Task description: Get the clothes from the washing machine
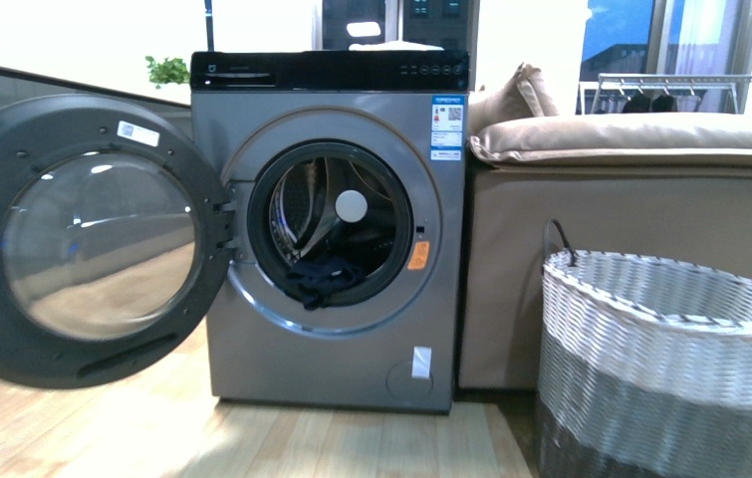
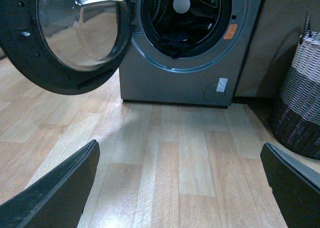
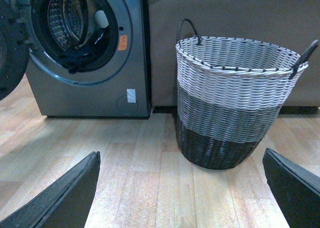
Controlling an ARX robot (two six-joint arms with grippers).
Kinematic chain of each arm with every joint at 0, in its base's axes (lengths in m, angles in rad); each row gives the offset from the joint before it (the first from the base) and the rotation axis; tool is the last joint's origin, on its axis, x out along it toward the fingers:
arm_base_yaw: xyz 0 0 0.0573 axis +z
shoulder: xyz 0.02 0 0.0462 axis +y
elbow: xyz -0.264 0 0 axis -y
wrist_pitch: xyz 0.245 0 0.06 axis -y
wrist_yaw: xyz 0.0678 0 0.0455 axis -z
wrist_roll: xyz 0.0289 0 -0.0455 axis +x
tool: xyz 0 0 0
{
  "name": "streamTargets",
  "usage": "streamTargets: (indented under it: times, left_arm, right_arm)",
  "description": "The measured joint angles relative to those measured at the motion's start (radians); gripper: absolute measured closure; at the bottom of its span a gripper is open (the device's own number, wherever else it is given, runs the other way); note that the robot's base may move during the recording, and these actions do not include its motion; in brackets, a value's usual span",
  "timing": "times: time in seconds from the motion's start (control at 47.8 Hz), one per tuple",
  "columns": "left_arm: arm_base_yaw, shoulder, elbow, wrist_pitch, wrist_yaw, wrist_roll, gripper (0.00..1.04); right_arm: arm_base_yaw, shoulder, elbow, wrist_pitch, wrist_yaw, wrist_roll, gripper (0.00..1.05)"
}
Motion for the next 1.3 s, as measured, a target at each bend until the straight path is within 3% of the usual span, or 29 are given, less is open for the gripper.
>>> streamTargets:
  times: [1.297]
  left_arm:
    - [0.0, 0.0, 0.0, 0.0, -0.002, 0.0, 0.07]
  right_arm:
    - [0.0, 0.0, 0.0, 0.0, 0.0, 0.0, 0.08]
